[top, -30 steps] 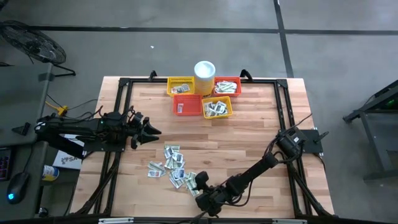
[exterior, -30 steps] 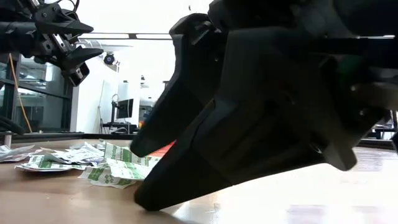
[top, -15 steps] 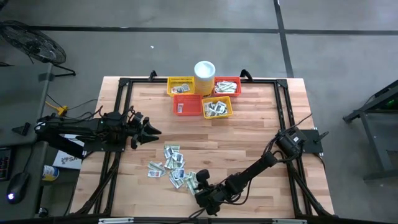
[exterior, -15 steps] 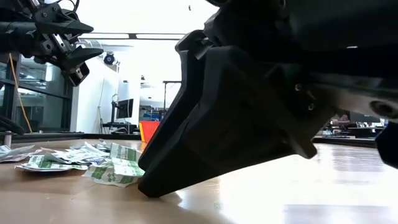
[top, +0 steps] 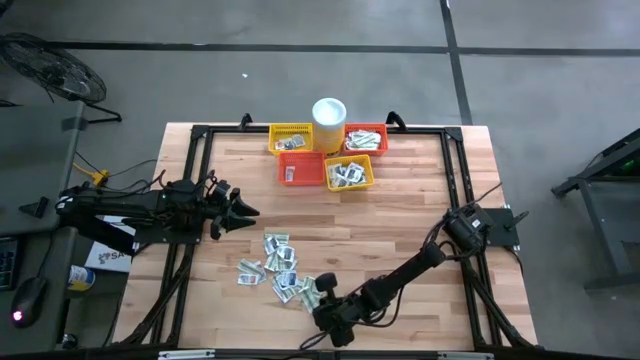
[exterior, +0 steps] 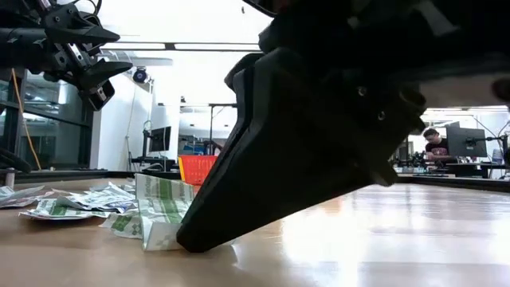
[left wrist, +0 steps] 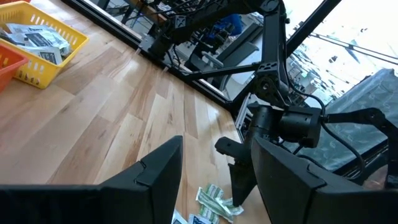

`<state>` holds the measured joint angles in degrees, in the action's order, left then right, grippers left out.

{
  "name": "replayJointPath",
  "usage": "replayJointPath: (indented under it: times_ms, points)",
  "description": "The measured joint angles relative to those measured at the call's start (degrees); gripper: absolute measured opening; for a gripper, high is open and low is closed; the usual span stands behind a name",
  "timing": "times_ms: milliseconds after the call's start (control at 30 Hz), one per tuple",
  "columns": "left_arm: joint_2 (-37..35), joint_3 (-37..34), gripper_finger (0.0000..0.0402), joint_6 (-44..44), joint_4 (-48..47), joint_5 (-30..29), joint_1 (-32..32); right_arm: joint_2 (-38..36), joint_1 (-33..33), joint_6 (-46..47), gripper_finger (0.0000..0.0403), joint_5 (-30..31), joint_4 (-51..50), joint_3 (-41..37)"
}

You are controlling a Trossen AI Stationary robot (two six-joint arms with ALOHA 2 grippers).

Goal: Pick & Place First Aid Supplies
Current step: Put the green bandage pack into the top orange basket

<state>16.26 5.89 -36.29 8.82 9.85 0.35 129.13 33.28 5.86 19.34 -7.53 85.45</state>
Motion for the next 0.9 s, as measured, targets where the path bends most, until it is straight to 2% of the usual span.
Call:
replayJointPath:
  times_ms: [367,533,900]
  points:
    - [0.0,0.0,0.0191,0.0,0.0,0.0,0.0,-8.0,0.6,1.6,0.0001,-0.1,-5.0,-0.2]
    - [0.0,0.0,0.0191,0.0,0.0,0.0,0.0,-13.2,0.6,1.4,0.0,2.8,-7.8,-0.1]
    - [0.0,0.0,0.0191,0.0,0.0,0.0,0.0,-20.7,-2.1,-0.8,0.0,5.1,-24.4,-0.1]
